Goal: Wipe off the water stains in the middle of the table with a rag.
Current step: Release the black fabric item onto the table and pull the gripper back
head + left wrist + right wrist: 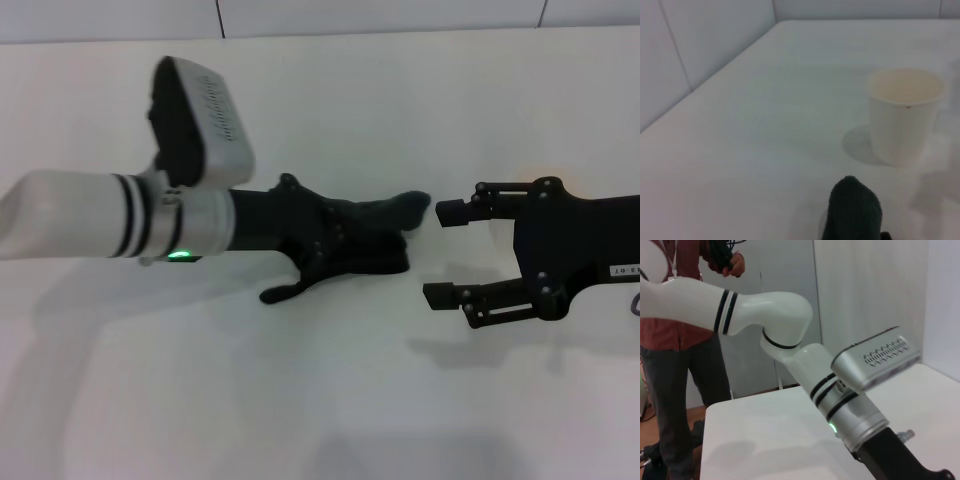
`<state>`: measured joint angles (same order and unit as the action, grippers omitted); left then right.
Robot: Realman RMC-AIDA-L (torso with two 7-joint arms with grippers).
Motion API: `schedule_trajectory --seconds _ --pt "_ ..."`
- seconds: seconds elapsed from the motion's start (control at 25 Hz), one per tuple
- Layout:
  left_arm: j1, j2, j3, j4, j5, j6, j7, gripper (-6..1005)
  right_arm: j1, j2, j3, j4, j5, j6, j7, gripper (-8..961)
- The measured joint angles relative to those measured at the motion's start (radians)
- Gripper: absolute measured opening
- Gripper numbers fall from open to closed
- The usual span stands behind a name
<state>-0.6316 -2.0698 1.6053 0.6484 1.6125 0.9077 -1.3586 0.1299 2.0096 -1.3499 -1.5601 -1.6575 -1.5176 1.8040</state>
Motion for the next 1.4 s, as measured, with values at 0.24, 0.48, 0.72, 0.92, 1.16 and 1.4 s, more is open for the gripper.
schedule_trajectory --seconds 0.24,0.48,0.72,0.92,1.16,1.4 --pt "0.074 0.003 -0.189 0.042 0.104 0.144 -0.005 211 0.000 0.001 -0.014 0.004 0.016 0.016 0.000 821" --pt "0.143 0.004 -0.298 0.105 0.166 0.239 -0.006 214 0.001 0.001 -0.015 0.009 0.021 0.025 0.000 809" --pt "0.180 0.018 -0.375 0.134 0.230 0.357 -0.049 216 0.002 0.002 -0.015 0.011 0.020 0.025 0.000 784" --pt "0.193 0.038 -0.376 0.137 0.236 0.385 -0.080 219 0.002 0.001 -0.019 0.012 0.020 0.024 0.000 783" --pt "0.198 0.056 -0.383 0.137 0.238 0.415 -0.099 221 0.004 0.000 -0.025 0.012 0.020 0.025 0.000 783" --pt "0.201 0.046 -0.461 0.148 0.239 0.435 -0.103 224 0.008 0.000 -0.025 0.012 0.021 0.026 0.000 785"
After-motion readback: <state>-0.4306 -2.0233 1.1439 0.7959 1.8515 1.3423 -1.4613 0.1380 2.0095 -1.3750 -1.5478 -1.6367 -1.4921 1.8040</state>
